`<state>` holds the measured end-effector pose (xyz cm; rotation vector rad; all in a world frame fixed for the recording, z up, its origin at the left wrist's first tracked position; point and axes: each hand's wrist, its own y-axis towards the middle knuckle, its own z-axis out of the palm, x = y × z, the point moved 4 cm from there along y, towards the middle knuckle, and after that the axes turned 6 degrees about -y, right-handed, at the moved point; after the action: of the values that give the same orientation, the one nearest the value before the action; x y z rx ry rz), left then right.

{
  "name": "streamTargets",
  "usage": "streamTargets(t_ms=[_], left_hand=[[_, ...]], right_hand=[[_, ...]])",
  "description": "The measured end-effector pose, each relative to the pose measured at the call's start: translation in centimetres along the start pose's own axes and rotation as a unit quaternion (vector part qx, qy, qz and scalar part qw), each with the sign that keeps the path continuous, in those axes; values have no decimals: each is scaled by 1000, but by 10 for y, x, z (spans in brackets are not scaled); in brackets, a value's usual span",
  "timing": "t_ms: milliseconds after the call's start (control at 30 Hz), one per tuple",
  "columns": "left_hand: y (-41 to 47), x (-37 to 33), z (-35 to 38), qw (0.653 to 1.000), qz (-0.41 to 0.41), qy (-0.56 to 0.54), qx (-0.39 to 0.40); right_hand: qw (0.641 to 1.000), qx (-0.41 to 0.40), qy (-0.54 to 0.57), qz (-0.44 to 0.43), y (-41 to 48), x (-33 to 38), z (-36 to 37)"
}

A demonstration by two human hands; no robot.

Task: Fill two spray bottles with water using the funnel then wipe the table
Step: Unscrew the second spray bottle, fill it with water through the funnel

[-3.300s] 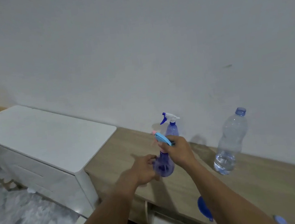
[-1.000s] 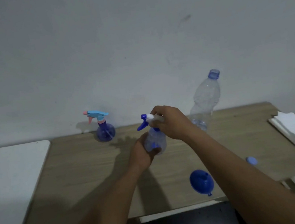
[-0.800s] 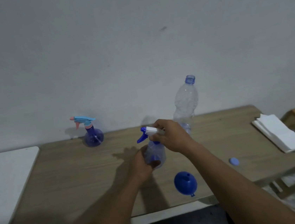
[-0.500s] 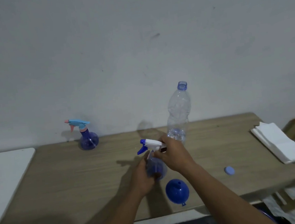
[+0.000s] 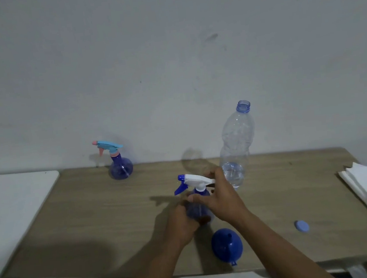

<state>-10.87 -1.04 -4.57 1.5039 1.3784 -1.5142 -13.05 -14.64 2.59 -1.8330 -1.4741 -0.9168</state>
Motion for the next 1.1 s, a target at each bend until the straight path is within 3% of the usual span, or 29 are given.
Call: streamTargets(t_ms=[133, 267, 367, 533, 633, 733, 967, 1100], left_hand=[[1, 8, 5, 999, -2, -31, -15], [5, 12, 3, 999, 17, -23, -38], [4, 11, 7, 999, 32, 13, -36], [-1, 6, 7, 1000, 19, 10, -23], [-3, 8, 5, 999, 28, 26, -36], [-2, 10, 4, 999, -9, -36, -37], [-7, -1, 2, 996, 35, 64, -51], [-7, -1, 4, 999, 8, -40, -33]], right_hand=[[993, -60, 98, 41, -3, -11, 13], [990, -37, 133, -5, 0, -14, 17], [984, -63, 168, 3, -3, -17, 18], [994, -51, 79, -52, 2, -14, 14], [993, -13, 102, -66, 2, -12, 9], [991, -21, 130, -28, 5, -17, 8], [991, 2, 111, -79, 3, -13, 9], [989, -40, 136, -50, 3, -17, 12]])
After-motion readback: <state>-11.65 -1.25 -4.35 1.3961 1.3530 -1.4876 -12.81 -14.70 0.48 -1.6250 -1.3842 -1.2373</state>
